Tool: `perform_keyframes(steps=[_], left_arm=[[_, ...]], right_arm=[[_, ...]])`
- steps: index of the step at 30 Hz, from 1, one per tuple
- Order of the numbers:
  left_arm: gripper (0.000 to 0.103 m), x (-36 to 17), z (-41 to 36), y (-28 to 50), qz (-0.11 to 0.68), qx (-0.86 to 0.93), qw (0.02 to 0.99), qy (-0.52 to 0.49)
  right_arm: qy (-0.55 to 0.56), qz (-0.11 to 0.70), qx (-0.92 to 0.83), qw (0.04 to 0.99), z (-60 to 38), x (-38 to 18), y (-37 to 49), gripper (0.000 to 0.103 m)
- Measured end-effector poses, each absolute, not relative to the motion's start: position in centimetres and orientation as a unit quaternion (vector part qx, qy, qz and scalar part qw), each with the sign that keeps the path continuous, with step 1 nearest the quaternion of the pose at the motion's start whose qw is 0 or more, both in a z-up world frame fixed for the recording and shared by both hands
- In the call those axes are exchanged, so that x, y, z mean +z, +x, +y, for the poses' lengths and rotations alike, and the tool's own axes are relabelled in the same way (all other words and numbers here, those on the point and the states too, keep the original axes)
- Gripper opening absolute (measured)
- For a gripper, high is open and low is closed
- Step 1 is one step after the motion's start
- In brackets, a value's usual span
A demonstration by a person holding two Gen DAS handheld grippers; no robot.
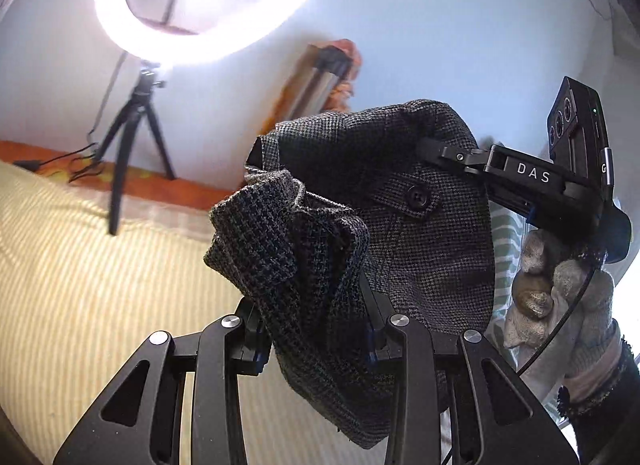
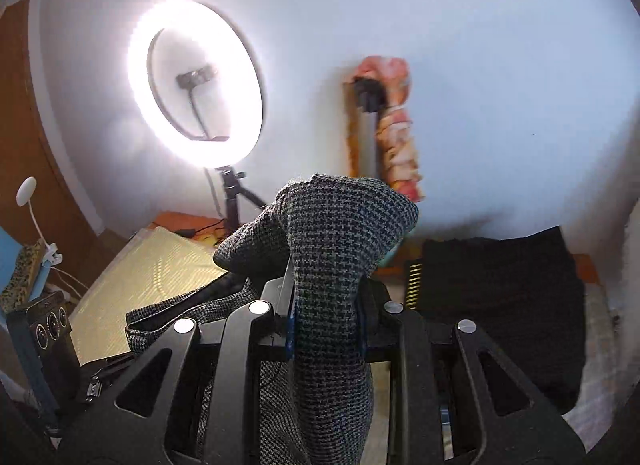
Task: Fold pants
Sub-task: 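Lift the trouser bundle with both tools and carry it toward the clothes stack, then lower the bundle onto the stack on the jeans and open both tools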
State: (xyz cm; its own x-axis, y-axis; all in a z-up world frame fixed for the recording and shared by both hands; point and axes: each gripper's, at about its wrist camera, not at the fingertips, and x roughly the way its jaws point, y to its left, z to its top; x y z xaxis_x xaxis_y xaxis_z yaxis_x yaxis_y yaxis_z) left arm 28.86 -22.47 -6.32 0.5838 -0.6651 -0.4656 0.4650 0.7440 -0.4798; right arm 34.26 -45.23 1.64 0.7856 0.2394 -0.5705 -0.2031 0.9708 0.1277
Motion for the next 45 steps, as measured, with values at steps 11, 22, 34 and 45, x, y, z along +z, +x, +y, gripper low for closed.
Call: perform_keyframes(steps=[11,22,34,45], left_arm=[[0.033,-3.7,-33.2,30.5,0.284,-0.363,0.878,-0.132],[0.033,-6.0,-39.7,33.3,0.292,-0.359,0.876,-0.138],[0.033,-11.5,-42.8,35.4,0.373,-0.34,0.849,-0.158],[0.051,-11.4,-38.7,34.9,0.409,-0.311,0.84,-0.172]], right_arm=[[-0.004,0.285,0.061,0.957,-54.3,4.3,36.7,0.023],[-0.027,0.304,0.053,0.951,-60.6,2.1,41.8,0.023],[0.022,0.382,0.036,0.923,-66.9,-6.3,47.5,0.025],[0.007,0.422,-0.069,0.904,-69.2,-9.7,48.6,0.077]])
